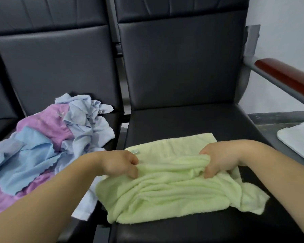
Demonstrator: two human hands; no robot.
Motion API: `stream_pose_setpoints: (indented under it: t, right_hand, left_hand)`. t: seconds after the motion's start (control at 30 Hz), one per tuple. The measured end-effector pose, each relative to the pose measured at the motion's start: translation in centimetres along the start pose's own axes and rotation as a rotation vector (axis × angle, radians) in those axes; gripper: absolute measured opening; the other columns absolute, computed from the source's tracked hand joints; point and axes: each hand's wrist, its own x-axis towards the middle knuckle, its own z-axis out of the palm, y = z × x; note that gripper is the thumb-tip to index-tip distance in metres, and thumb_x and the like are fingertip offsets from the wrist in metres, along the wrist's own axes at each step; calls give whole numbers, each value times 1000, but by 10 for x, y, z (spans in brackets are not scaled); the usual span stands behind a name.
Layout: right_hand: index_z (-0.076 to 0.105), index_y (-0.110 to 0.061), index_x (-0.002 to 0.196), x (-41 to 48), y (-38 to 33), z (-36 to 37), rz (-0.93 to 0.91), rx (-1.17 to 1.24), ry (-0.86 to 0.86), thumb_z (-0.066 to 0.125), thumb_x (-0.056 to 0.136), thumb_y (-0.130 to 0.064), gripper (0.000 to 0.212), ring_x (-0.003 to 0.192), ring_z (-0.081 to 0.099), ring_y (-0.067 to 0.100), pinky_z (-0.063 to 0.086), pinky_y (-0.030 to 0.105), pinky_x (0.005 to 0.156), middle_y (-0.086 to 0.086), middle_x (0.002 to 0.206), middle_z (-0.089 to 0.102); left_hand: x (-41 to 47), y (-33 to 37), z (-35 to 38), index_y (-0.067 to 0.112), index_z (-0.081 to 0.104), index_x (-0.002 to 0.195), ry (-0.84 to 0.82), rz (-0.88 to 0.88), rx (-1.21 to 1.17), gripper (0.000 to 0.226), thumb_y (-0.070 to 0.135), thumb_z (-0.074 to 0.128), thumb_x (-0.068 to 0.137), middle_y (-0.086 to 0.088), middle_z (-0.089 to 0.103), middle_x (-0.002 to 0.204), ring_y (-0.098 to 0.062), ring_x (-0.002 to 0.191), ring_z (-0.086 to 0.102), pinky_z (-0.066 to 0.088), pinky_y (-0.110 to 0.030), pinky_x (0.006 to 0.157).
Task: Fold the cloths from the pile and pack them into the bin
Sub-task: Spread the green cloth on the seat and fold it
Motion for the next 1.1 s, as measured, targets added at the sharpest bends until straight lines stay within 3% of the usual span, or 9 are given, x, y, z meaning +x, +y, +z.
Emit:
stream_pose_setpoints:
  t: [0.1,0.2,0.33,0.47,0.67,0.93,1.1]
  right_hand:
    - [75,-27,110,-11,4,5,-2,141,-48,87,77,-33,36,103,75,18,60,44,97,-7,108,79]
    - [73,-25,110,-18,2,5,-18,231,52,86,76,-54,47,103,75,19,59,47,97,-4,109,78]
    - [75,-25,105,-17,-6,3,25,233,245,52,90,-76,58,102,69,16,54,41,100,-6,109,74]
    - [70,-22,92,-5,2,6,31,228,438,75,88,-54,32,86,65,17,52,30,74,-2,101,69]
    - [65,-21,85,13,11,1,37,164,671,76,87,-26,12,74,60,17,53,36,68,-1,91,67]
    - [72,-33,87,8,8,-3,-19,96,472,81,82,-40,13,91,66,9,58,29,79,-13,98,69]
    - [71,-37,93,2,5,-4,-29,-52,371,82,79,-37,18,106,64,12,59,36,92,-14,110,62]
  left_hand:
    - [-12,-5,1,23,51,69,-33,-22,-29,21,30,69,79,10,49,67,-10,60,46,37,-27,58]
    - [-17,-8,-1,20,50,76,104,11,-56,29,37,72,85,10,49,68,-9,61,46,38,-28,61]
    - [-17,-4,2,17,45,81,246,14,-53,44,55,62,94,19,53,59,-11,65,41,35,-24,59]
    - [-10,-7,2,16,44,77,387,-20,25,46,56,53,98,5,40,70,-11,63,37,31,-21,53]
    - [4,-19,-1,15,43,78,495,-10,116,33,36,51,101,0,44,76,-12,66,37,32,-26,60]
    - [16,-22,1,17,58,82,478,-4,150,23,38,65,88,5,58,73,-10,62,49,42,-25,57]
    - [22,-25,1,20,54,73,486,26,189,25,35,66,89,6,55,67,-9,60,47,40,-23,58]
